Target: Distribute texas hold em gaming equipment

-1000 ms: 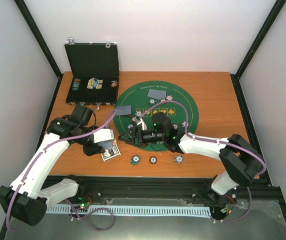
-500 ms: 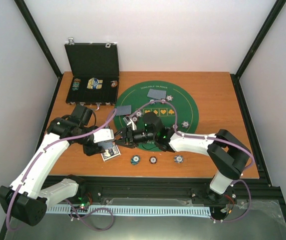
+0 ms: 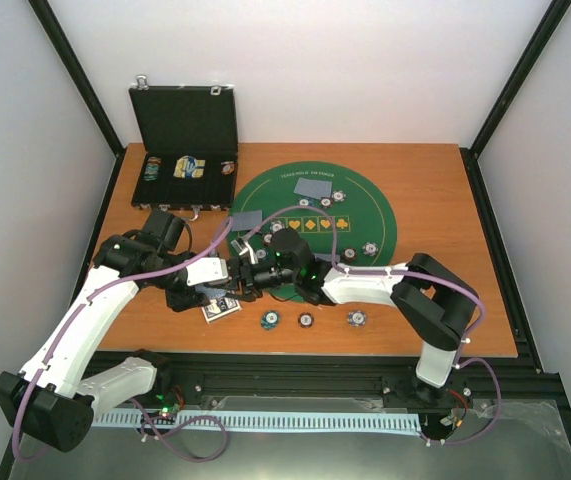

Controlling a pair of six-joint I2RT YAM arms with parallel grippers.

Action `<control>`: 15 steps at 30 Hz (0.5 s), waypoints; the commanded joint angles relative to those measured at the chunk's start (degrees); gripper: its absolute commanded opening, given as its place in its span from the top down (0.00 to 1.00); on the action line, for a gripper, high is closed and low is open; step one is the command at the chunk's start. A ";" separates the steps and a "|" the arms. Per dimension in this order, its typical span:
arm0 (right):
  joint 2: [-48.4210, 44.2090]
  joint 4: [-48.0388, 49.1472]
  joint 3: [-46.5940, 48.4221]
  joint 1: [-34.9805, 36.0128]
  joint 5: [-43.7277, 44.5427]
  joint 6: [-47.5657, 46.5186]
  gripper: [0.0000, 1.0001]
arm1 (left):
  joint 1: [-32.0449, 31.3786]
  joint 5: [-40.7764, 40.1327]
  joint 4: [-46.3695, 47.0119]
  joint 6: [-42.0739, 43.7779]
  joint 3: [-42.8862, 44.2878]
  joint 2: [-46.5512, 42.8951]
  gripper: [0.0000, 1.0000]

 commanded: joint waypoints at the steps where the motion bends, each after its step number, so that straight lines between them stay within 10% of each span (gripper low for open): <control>1: 2.44 3.81 2.73 0.86 -0.48 2.25 0.22 | -0.25 1.24 -0.01 -0.49 2.42 -0.78 0.85; 15: 7.60 4.95 3.03 0.98 -0.63 4.77 0.32 | -0.25 0.88 -0.44 -0.29 2.44 -2.01 0.85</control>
